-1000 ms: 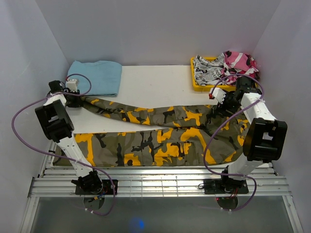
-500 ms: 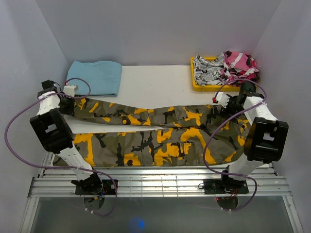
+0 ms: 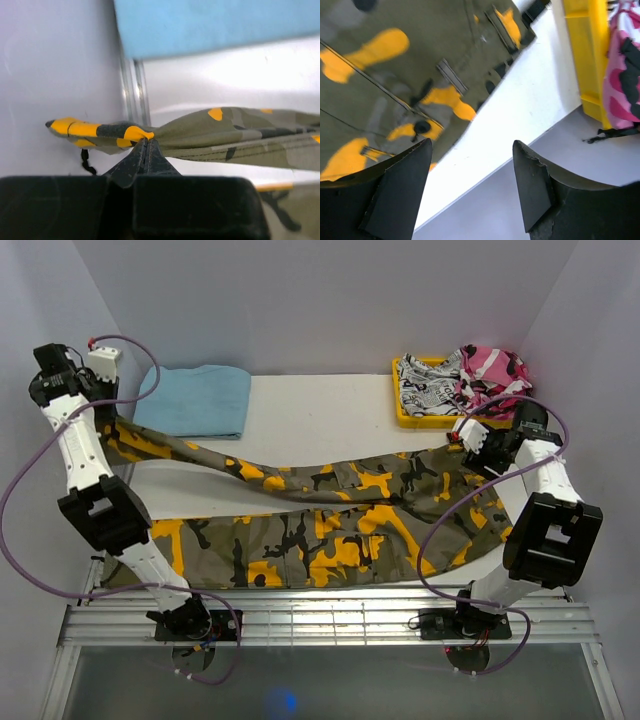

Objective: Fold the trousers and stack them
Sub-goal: Flatten the trousers out

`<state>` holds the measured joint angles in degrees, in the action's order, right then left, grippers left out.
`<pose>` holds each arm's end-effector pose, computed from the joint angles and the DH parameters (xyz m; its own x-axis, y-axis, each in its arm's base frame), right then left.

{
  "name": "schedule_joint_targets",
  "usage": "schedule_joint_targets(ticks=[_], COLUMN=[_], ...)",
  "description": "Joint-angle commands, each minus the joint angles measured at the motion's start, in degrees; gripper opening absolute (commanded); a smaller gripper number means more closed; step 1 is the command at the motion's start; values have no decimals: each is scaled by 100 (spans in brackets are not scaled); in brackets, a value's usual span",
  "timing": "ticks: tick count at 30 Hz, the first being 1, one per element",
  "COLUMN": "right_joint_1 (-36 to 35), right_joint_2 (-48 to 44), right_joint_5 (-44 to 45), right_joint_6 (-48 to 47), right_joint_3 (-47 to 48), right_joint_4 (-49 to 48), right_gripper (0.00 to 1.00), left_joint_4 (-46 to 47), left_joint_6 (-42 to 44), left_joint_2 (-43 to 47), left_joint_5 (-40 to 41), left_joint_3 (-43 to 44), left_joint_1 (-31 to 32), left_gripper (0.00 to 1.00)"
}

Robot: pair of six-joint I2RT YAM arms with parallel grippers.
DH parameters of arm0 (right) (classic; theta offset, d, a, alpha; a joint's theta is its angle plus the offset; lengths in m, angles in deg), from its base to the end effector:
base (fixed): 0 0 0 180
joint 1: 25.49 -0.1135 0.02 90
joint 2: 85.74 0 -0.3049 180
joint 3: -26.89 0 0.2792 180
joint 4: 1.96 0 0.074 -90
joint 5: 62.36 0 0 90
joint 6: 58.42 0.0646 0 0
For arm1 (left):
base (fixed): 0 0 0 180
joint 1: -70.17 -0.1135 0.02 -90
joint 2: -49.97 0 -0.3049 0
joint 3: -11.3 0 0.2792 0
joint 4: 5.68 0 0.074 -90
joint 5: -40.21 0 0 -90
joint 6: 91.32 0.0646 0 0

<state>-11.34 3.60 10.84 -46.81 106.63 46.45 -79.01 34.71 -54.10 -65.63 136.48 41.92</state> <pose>0.3573 -0.0708 0.2566 -0.2493 -0.9042 -0.3467 -0.7884 0.3974 -0.4696 0.3942 0.1918 0.4022 -0.7442 0.2425 -0.6223 0.1604 0.9694 0.1859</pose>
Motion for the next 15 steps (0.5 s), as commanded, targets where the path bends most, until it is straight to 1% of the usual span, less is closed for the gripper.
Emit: schedule_joint_targets(ticks=[1,2,4,5,6,7,8,9,10,11,13,14,15], right_joint_1=[53,44,53,53,53,53,44,52,53,53,44,44,52], right_joint_2=[206,311,627,794,917,1006,1111,1234,1348,1436,1490,1533,1569], right_joint_5=[-394,-421,-447,-491,-587,-649,-710,-728,-781,-825,-1009,-1071,-1202], right_joint_6=[60,200,490,639,693,815,973,1079,1289,1430,1563,1807,1940], right_joint_3=[465,526,781,1086,1194,1212,1273,1361,1440,1493,1476,1467,1476], right_joint_4=[-120,-242,-270,-26,81,64,82,99,108,143,135,74,56], right_gripper=[71,72,73,76,81,86,88,89,90,91,93,94,94], left_joint_4=[292,335,546,790,897,1081,1309,1433,1826,1943,1901,1848,1760], left_joint_6=[-685,-694,-781,-825,-887,-992,-1097,-1133,-1159,-1186,-1178,-1169,-1160], left_joint_2=[-1350,-1909,-2825,-3203,-3529,-3706,-3725,-3682,-3342,-3217,-2875,-2751,-2628], left_joint_5=[132,429,704,957,1038,1039,1030,960,794,706,556,425,354], left_joint_3=[1586,1842,1959,2055,2160,2170,2074,1865,1515,1233,1072,1002,819], left_joint_1=[346,512,697,750,794,821,812,812,812,812,812,804,804], left_gripper=[0,0,0,0,2,17,36,43,48,56,61,67,78])
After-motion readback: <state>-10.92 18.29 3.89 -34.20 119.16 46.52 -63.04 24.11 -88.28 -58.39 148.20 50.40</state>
